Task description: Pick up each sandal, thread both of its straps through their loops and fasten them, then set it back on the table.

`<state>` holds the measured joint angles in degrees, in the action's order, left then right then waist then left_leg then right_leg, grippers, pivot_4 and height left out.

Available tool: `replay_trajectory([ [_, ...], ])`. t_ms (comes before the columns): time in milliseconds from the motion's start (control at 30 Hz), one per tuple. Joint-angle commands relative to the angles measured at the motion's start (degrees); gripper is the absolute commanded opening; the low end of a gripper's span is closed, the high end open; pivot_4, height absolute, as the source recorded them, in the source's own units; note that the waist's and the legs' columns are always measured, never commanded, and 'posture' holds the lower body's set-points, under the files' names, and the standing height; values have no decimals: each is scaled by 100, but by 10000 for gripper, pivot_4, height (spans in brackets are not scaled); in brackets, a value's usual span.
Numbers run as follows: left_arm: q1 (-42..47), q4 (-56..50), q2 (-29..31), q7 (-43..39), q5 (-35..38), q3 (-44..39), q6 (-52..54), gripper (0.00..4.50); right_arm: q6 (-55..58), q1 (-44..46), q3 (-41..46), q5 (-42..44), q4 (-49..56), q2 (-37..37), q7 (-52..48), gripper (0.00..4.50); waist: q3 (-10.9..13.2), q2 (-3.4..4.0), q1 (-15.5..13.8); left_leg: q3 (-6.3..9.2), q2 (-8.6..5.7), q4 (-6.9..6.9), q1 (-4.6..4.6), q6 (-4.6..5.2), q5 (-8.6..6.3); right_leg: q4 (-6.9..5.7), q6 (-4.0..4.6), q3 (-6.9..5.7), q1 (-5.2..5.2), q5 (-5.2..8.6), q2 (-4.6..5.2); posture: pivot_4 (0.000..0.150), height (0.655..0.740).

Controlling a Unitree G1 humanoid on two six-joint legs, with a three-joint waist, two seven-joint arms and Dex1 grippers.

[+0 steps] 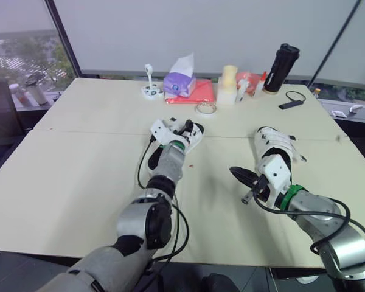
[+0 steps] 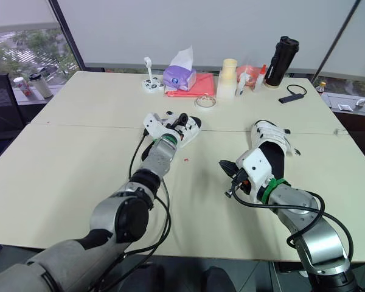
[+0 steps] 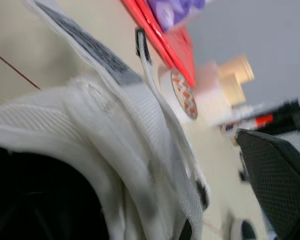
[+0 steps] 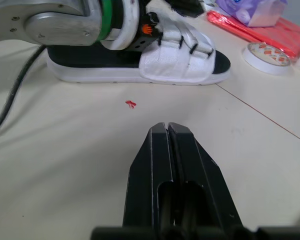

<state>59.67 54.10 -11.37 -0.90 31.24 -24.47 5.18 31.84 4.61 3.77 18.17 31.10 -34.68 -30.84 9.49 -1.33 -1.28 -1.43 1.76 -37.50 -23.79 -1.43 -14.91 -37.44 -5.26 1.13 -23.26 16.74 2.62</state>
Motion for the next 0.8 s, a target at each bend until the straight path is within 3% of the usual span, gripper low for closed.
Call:
replay_trajectory([
  [33,-969,-1826,-217,91,97,583,1432,44765,-169,-62,104,-33,29,-12,-33,0,-2,4,69,4,2,5,3,-5,3,-1,0,3,1,0,0,1500,7400],
  [167,-2268,-4389,494,126,458,1251,3382,44765,-220,-160,112,11,-42,9,-83,0,-6,11,112,4,6,27,36,-41,24,-12,0,29,12,0,2,1500,7400],
  [233,-2597,-5079,732,111,599,1372,3925,44765,-244,-203,145,54,-62,22,-107,0,-7,12,102,4,7,24,39,-42,24,-19,1,31,11,0,1,1500,7400],
  [333,-3452,-6728,2180,-1027,571,2257,4588,44765,-241,-250,296,260,-185,121,-164,0,-8,13,184,5,6,13,44,-40,23,-43,2,33,10,1,-5,1500,7400],
  [433,-4094,-7787,3185,-1877,759,2546,4643,44765,-172,-278,507,552,-319,204,-258,0,-7,12,192,5,7,20,49,-44,25,-54,8,41,9,4,-5,1500,7400],
  [600,-5072,-8502,4136,-2916,814,2399,4216,44765,-112,-388,695,905,-557,182,-564,0,-8,14,171,5,6,16,48,-43,25,-50,12,40,15,7,4,1500,7400],
  [800,-5702,-8534,4086,-2830,958,1844,4058,44765,-138,-573,723,1144,-711,203,-784,0,-8,14,188,7,10,17,49,-40,23,-51,16,39,14,9,2,1500,7400],
])
